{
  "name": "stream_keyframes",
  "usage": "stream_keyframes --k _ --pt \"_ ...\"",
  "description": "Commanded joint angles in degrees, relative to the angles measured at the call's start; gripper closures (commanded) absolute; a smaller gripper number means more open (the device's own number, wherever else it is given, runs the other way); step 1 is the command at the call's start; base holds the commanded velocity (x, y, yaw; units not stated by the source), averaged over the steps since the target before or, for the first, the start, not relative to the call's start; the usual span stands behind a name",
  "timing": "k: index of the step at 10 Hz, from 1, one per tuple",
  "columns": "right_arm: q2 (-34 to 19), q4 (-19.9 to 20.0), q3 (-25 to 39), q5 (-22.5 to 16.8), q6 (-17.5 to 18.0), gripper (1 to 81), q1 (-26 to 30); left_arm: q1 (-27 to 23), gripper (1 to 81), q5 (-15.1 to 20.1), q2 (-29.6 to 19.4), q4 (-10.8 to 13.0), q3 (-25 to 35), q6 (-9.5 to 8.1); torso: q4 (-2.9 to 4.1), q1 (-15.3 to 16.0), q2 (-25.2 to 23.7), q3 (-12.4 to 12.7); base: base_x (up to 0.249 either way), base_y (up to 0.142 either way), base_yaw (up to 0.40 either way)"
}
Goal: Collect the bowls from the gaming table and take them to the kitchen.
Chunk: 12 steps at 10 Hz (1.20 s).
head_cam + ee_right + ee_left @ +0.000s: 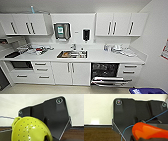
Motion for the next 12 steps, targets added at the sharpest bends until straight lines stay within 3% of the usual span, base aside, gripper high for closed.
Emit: stream_keyframes --k 1,12 --pt "-1.02 -0.61 0.65 -2.72 -0.22 81.1 2.42 -2.01 81.1 3.08 -0.49 0.4 -0.24 0.21 0.0 0.01 0.0 0.0 0.17 0.0 0.0" --pt "-0.84 -0.61 -0.14 -2.55 -0.22 81.1 2.24 -1.75 81.1 3.08 -0.4 0.49 -0.24 0.29 0.0 0.01 0.0 0.0 0.192 0.0 0.0"
